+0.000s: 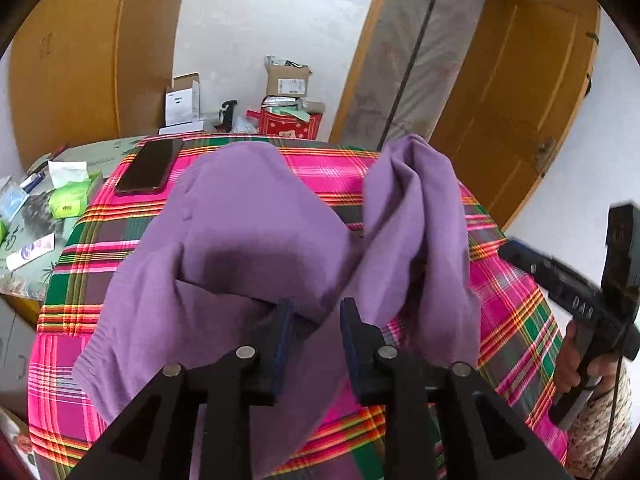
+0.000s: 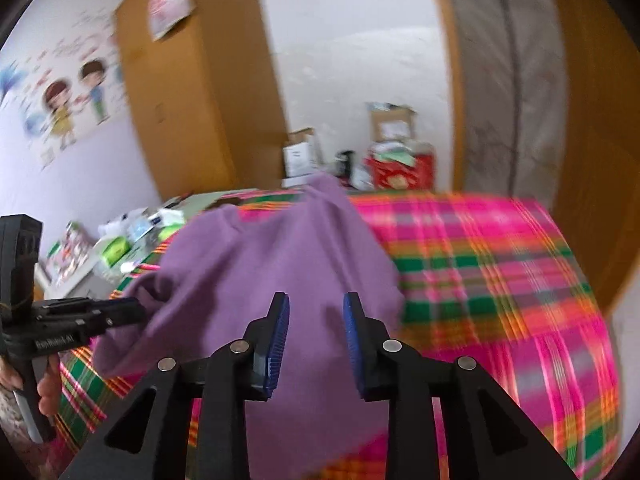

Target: Fold clothes

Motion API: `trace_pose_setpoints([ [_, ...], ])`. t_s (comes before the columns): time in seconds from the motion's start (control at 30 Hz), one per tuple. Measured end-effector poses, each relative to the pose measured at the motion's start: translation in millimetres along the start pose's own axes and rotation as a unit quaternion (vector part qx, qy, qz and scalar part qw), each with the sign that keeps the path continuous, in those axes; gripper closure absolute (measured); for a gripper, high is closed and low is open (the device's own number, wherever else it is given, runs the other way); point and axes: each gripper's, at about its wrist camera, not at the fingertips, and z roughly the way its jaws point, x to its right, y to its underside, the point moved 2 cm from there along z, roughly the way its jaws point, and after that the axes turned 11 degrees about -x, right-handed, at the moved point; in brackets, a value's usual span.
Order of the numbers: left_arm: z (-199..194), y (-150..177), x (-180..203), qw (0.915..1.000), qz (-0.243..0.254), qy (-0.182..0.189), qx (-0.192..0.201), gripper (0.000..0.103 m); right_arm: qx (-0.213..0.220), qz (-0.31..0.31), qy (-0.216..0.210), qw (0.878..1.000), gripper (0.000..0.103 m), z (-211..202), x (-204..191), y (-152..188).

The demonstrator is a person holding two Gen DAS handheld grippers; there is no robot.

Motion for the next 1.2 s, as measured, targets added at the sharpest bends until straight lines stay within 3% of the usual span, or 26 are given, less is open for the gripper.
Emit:
trace_pose_setpoints([
  [0.03, 1.7, -0.4, 4.0, 1.0, 0.008, -0.005, -0.001, 0.078, -0.008, 0.014, 0.001, 1.0, 0.062, 0.7, 9.1, 10.6],
  [0.13, 12.8, -1.4, 14.9, 0.9992, 0.026, -0.028, -0.015, 0.078, -0.041, 0.062, 0.003, 0.997, 0.053, 10.3, 35.7, 39.6],
  [0.23, 25.9, -1.7, 19.8, 0.9977, 0.031, -0.05, -0.033, 0.078, -0.087, 0.107, -0.011, 0.99, 0.05, 27.8, 52.7, 54.9],
  [0.43, 40.0, -1.0, 19.9, 0.9969, 0.025, -0.055, -0.05, 0.078, -0.081, 0.141, -0.081, 0.983, 0.051, 49.2, 52.2, 49.6],
  [0.47, 41.8, -1.4, 18.8, 0.9968, 0.023, -0.056, -0.051, 0.079, -0.08, 0.137, -0.076, 0.984, 0.054, 51.1, 49.5, 47.8],
  [0.5, 42.1, -1.4, 17.9, 0.997, 0.021, -0.055, -0.051, 0.081, -0.079, 0.133, -0.071, 0.985, 0.068, 52.9, 46.7, 45.8],
  [0.53, 42.0, -1.4, 17.0, 0.9971, 0.019, -0.053, -0.051, 0.089, -0.081, 0.127, -0.067, 0.986, 0.089, 54.6, 43.2, 42.9],
  [0.57, 42.0, -1.4, 16.0, 0.9973, 0.017, -0.05, -0.051, 0.095, -0.082, 0.118, -0.062, 0.988, 0.095, 55.3, 39.4, 39.6],
  [0.63, 41.8, -1.4, 14.2, 0.9976, 0.012, -0.046, -0.05, 0.1, -0.07, 0.099, -0.052, 0.991, 0.096, 51.1, 33.1, 33.0],
  [0.8, 33.4, -2.9, 10.6, 0.9989, 0.007, -0.031, -0.034, 0.101, -0.011, 0.092, -0.018, 0.996, 0.097, 18.0, 38.7, 8.8],
  [0.93, 18.1, -4.4, 13.7, 0.9998, 0.008, -0.004, -0.017, 0.101, 0.034, 0.097, 0.039, 0.994, 0.097, -9.6, 63.2, -19.9],
  [1.07, 15.1, -0.6, 18.0, 0.9996, 0.016, 0.018, -0.016, 0.101, 0.083, 0.113, 0.113, 0.984, 0.097, -39.1, 88.3, -40.6],
  [1.2, 27.0, 7.2, 26.0, 0.9981, 0.037, 0.028, -0.041, 0.101, 0.063, 0.117, 0.148, 0.98, 0.097, -31.8, 103.4, -40.3],
])
